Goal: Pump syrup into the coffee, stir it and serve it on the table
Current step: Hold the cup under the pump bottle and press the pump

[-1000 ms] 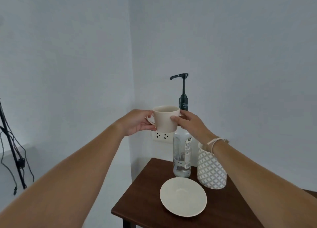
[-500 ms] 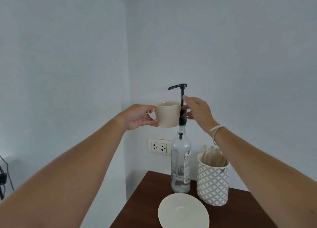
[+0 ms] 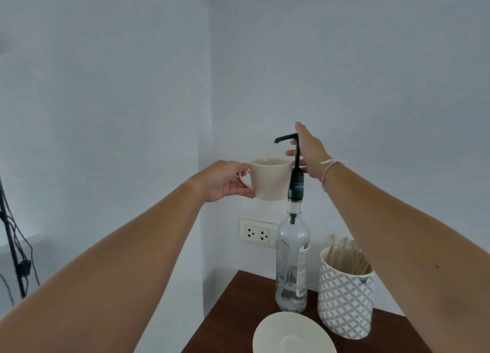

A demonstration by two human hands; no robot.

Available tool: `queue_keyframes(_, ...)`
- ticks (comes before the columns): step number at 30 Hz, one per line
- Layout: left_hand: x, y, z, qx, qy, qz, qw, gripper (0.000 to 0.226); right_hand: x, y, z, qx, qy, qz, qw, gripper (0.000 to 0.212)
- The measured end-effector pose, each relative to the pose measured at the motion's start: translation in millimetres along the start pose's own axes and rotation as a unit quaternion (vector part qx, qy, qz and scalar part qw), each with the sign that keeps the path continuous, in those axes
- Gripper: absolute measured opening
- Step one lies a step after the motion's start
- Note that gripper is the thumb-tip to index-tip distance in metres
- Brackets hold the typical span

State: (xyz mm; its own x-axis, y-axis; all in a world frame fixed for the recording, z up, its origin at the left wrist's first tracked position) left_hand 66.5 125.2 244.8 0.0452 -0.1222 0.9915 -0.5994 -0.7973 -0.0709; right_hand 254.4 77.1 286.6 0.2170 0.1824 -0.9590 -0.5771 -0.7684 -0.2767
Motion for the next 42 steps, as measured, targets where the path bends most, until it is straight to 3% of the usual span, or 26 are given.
queue_keyframes(10, -3, -1, 2, -0.001, 0.006, -0.01, 1.0, 0.027, -7, -5, 1, 0.001, 0.065, -0.034, 0.997, 0.03)
queue_keyframes(42, 25, -13, 8, 0.005, 0.001, -0.015, 1.0, 0.027, -3, -17, -1, 0.033, 0.067, -0.08, 0.994, 0.034)
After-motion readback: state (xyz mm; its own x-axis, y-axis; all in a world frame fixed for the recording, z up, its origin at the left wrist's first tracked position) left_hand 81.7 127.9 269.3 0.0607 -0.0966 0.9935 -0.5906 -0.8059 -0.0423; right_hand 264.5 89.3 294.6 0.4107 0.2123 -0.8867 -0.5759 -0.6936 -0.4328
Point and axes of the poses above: each hand's wrist, its own y-axis away from the middle knuckle, its own z-axis out of the palm, x = y × z, the point moved 7 cm from there along -y, towards the middle knuckle, and after that the axes turned 2 degrees about -z, right-handed, at the moved point
